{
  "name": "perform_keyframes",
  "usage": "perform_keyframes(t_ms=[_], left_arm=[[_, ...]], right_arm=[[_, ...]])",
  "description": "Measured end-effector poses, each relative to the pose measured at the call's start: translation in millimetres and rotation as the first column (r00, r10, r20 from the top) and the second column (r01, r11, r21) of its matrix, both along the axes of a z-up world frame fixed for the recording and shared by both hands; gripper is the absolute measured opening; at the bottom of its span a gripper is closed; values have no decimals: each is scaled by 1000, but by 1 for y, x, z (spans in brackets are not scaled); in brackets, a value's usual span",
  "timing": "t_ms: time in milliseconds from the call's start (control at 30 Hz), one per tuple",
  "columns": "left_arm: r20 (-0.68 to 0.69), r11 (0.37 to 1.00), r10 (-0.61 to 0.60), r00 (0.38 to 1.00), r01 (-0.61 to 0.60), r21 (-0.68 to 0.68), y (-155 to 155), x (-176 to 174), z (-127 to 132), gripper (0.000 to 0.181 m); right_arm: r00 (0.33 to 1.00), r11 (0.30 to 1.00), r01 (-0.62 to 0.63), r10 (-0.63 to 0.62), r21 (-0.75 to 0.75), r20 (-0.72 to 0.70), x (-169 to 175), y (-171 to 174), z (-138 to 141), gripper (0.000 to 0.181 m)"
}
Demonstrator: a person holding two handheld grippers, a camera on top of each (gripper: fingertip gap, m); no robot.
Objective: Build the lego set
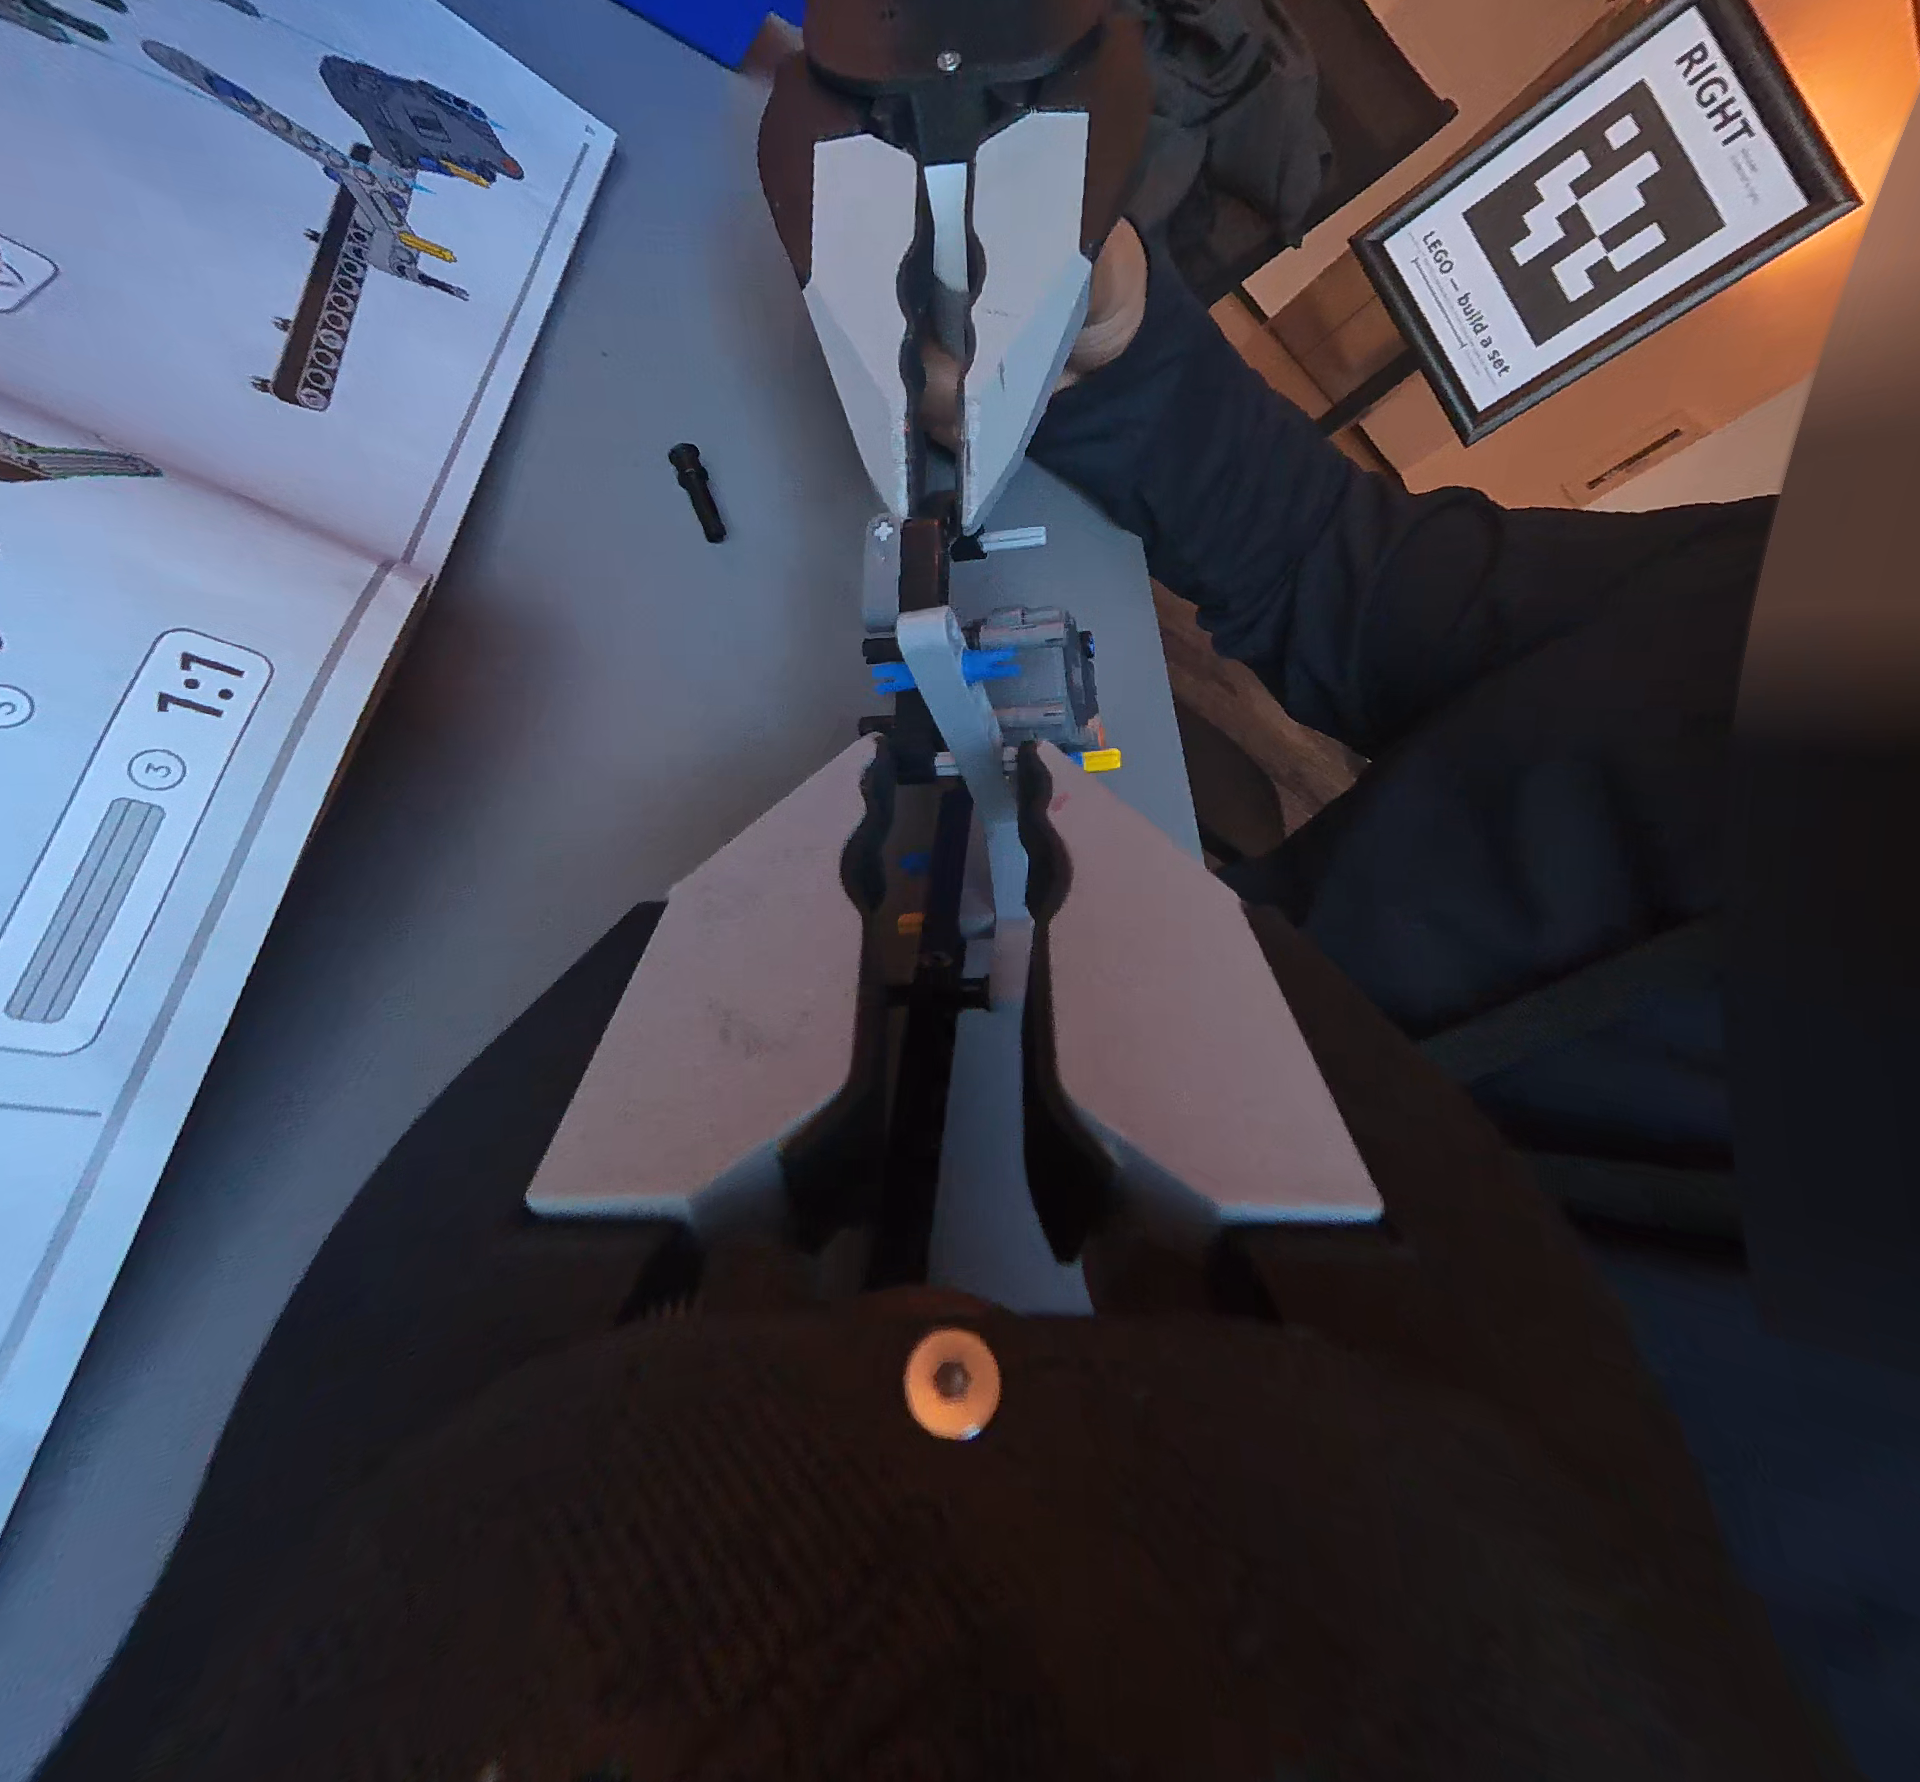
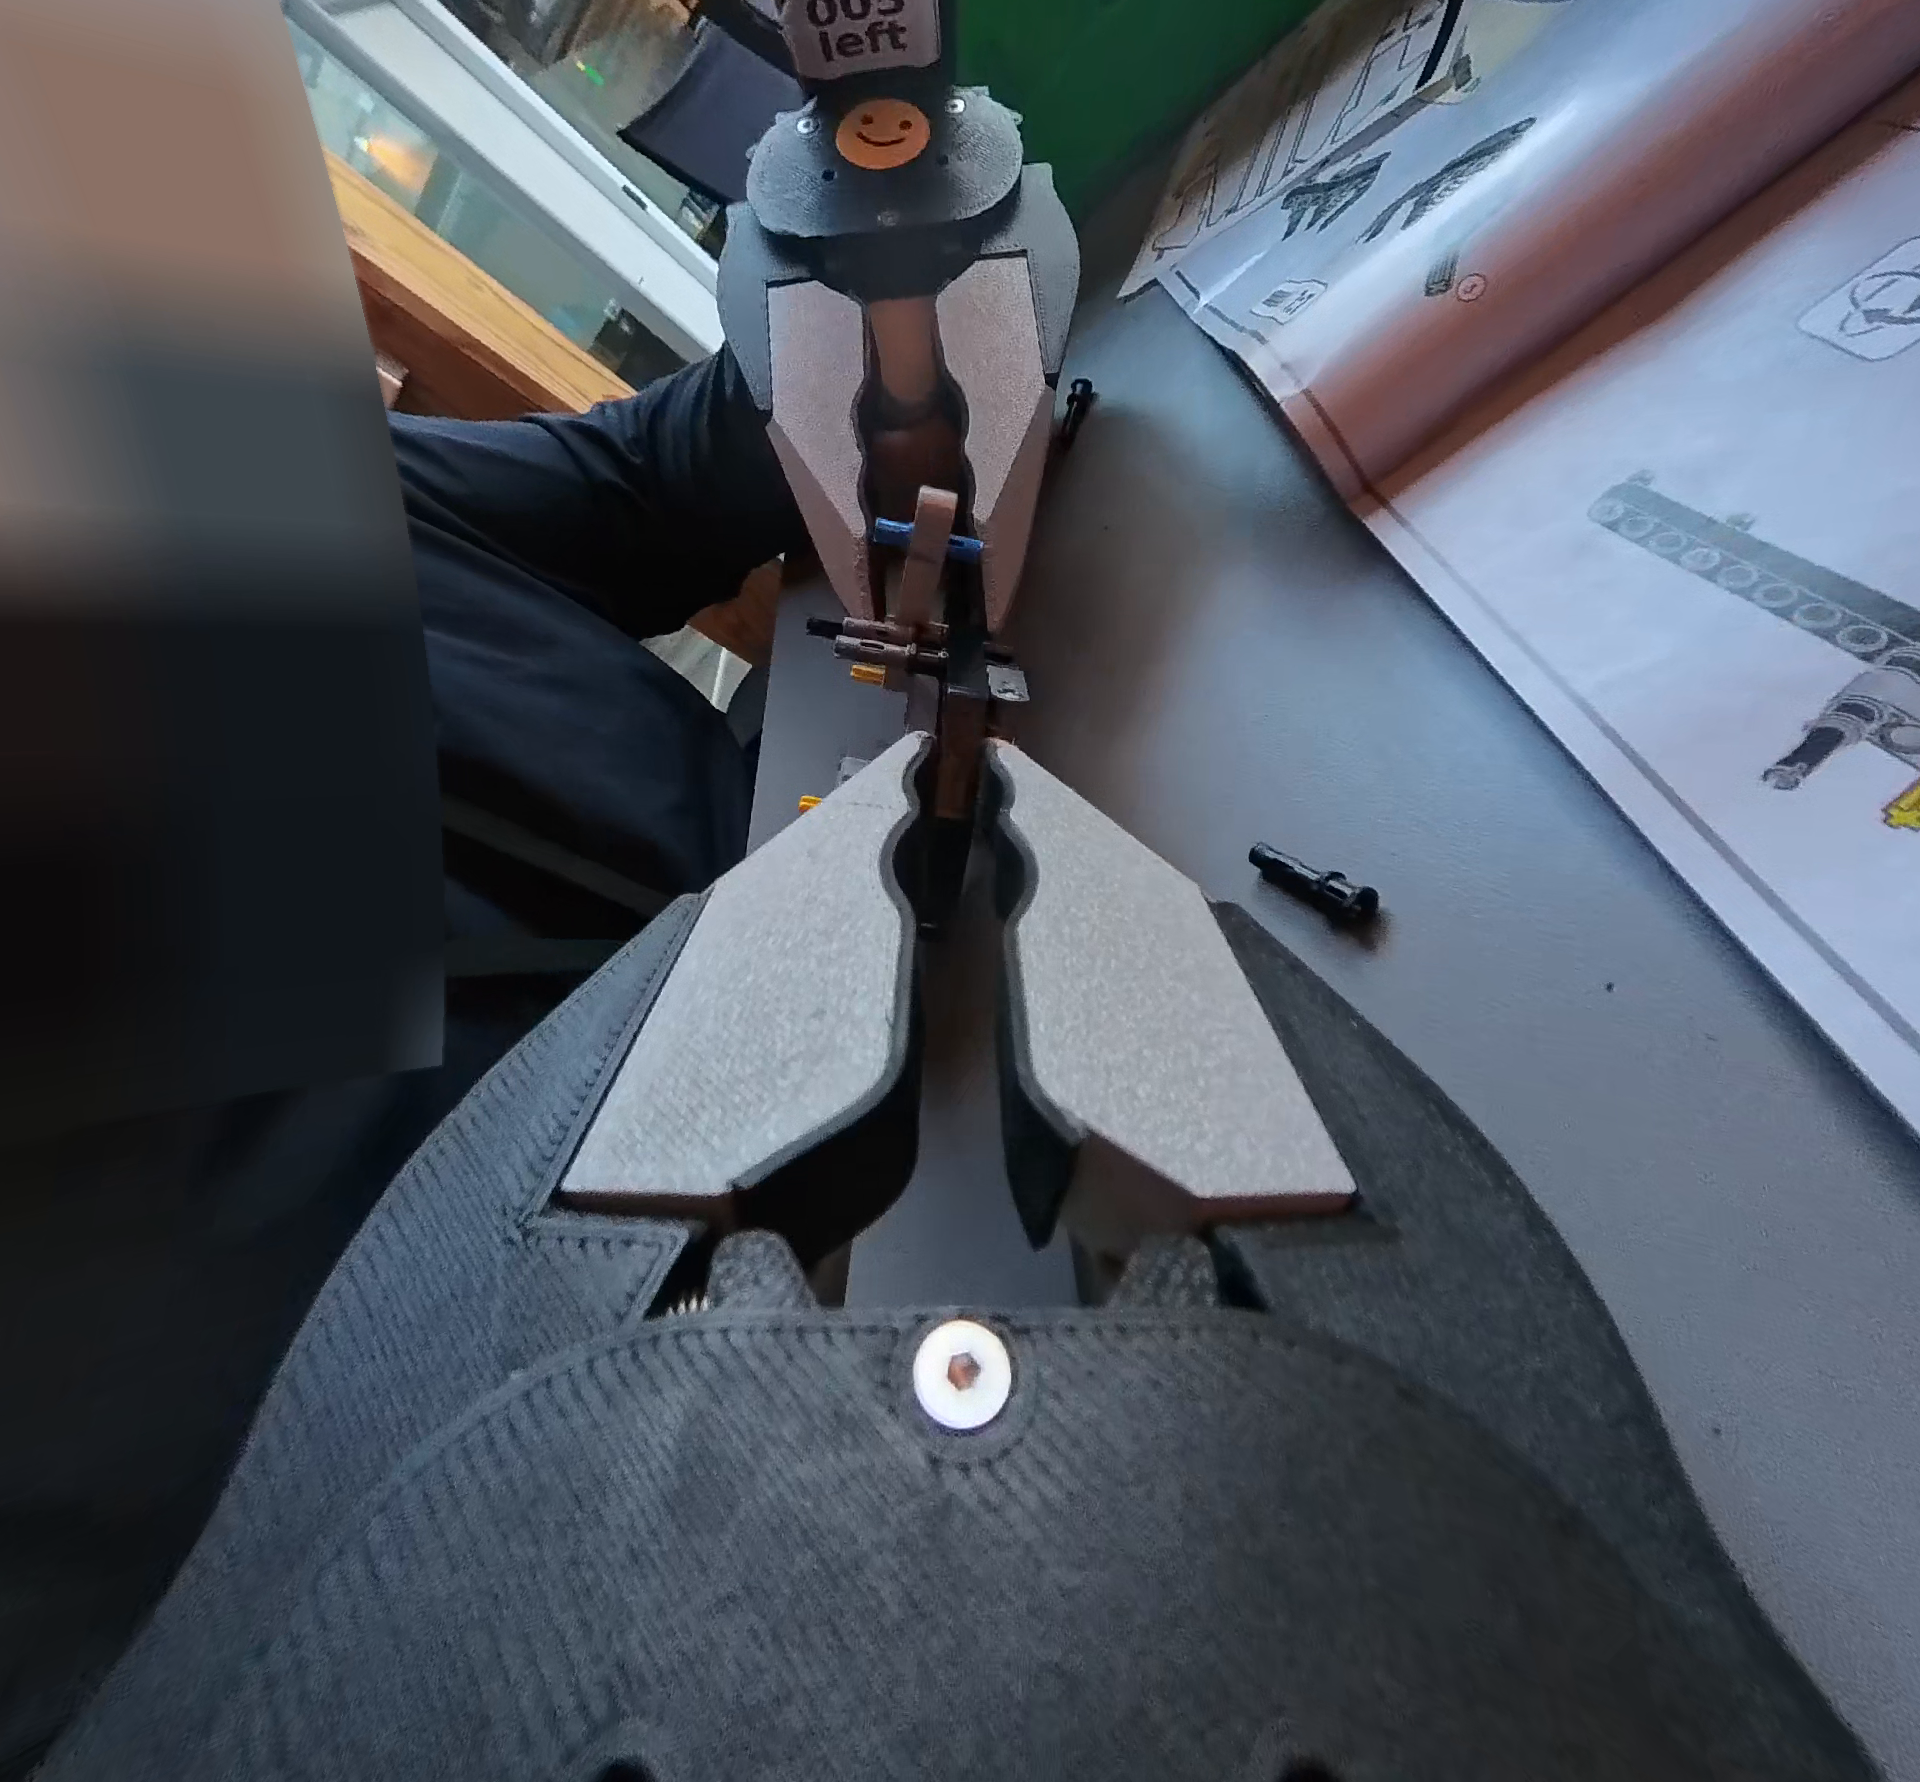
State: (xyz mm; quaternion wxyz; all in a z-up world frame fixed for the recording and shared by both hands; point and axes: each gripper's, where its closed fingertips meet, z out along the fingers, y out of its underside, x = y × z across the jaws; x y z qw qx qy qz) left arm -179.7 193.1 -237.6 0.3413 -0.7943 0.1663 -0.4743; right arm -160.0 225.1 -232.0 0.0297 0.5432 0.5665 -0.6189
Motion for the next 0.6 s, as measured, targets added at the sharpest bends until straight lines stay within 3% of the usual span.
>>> perform_keyframes(t_ms=[233,300,367,500,600], left_arm=[[41,1000,28,999,-28,2,4,-4,5,21],[68,1000,0,998,1,-9,2,-5,8,28],[21,1000,4,1000,-4,-21,2,-11,1,32],[-198,1000,-5,980,8,14,-1,-18,-17,36],[-174,998,-63,983,63,-8,-9,-1,-17,37]], right_arm=[[1000,1000,3,-3,25,-16,1,1,1,5],[1000,1000,9,-8,29,-7,0,2,0,4],[1000,1000,16,-16,26,-3,0,3,-1,4],[1000,1000,22,-22,18,-3,0,4,0,5],[1000,1000,17,-17,15,-4,0,2,1,5]])
